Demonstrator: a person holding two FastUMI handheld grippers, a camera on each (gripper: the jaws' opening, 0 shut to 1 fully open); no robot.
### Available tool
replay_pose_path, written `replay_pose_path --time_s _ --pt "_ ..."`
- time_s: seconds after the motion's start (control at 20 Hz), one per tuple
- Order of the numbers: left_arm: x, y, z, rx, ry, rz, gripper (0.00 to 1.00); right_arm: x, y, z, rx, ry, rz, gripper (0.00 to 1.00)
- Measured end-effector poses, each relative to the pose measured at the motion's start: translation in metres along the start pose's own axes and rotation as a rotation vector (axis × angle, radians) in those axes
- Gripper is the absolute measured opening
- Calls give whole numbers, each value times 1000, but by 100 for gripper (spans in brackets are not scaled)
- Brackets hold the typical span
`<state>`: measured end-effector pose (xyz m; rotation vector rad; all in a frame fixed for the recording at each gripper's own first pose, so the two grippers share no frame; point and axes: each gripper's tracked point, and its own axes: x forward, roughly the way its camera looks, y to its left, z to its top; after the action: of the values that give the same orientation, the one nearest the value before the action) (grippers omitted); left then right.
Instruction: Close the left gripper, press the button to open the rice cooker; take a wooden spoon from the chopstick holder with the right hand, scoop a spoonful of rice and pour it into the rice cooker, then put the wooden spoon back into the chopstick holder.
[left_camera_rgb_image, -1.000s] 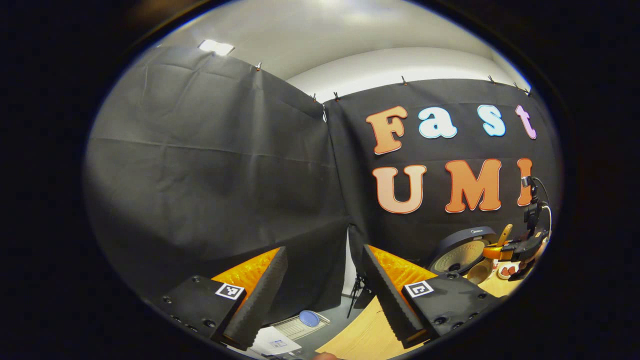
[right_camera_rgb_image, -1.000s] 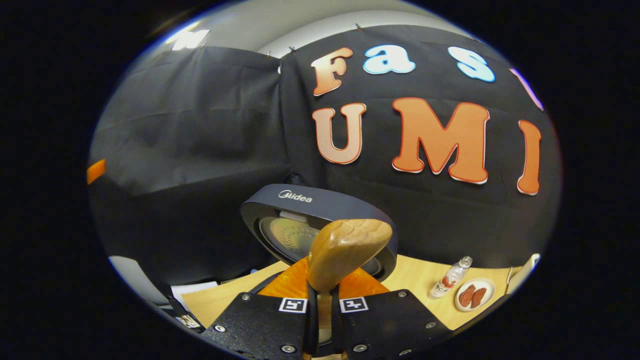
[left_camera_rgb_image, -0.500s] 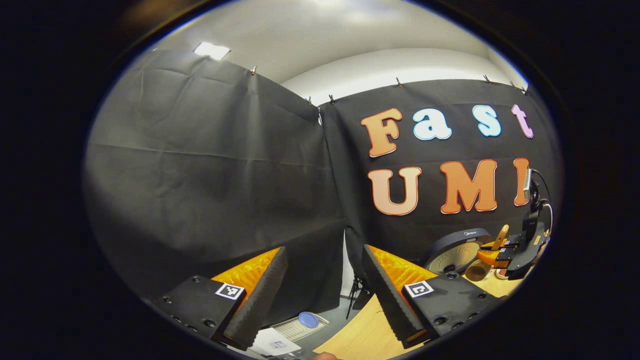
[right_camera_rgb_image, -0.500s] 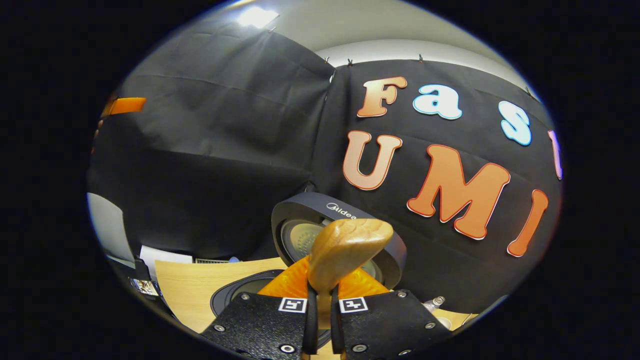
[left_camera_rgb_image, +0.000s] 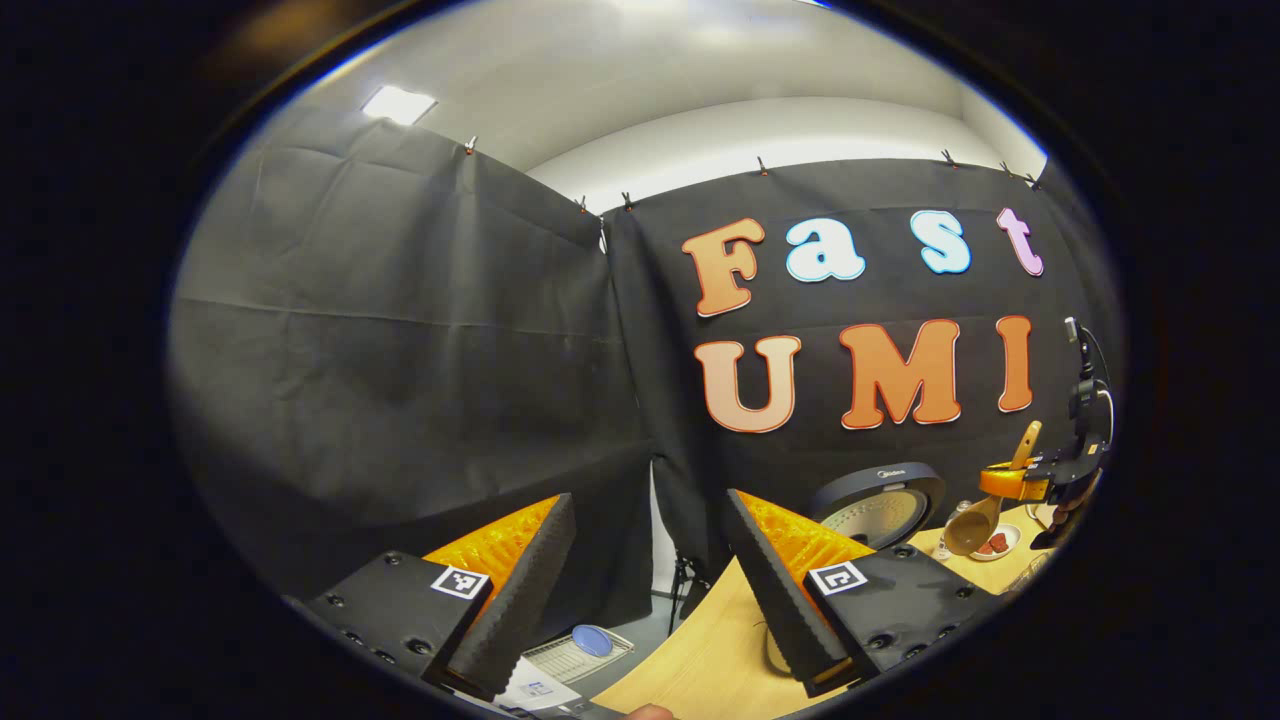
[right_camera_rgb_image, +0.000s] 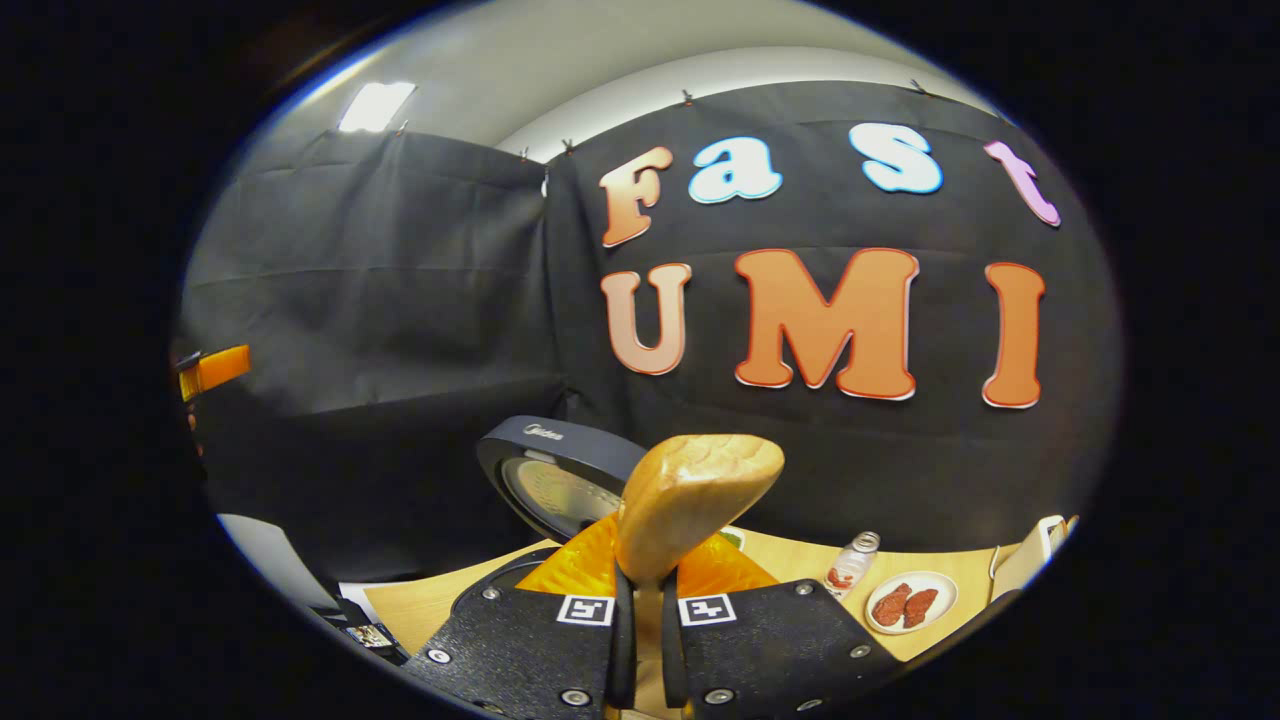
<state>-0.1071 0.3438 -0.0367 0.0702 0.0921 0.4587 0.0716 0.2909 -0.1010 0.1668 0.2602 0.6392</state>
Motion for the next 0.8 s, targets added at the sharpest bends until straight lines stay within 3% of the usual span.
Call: replay_pose_path --time_s 0.4,0.45,0.55,0.75,0.8 --pt "6 -69 7 16 1 -77 100 -84 -129 -57 104 94 -251 10" --pt "5 -78 9 17 1 -85 94 -95 -144 -66 116 104 -283 10" --pt "3 -93 11 17 2 -94 100 -118 -172 -84 138 132 -348 10" --pt "-5 -122 15 3 10 -98 100 -159 -214 -134 197 214 -422 10" --pt "-7 -127 16 -3 11 -93 94 -166 -222 -146 212 230 -434 10"
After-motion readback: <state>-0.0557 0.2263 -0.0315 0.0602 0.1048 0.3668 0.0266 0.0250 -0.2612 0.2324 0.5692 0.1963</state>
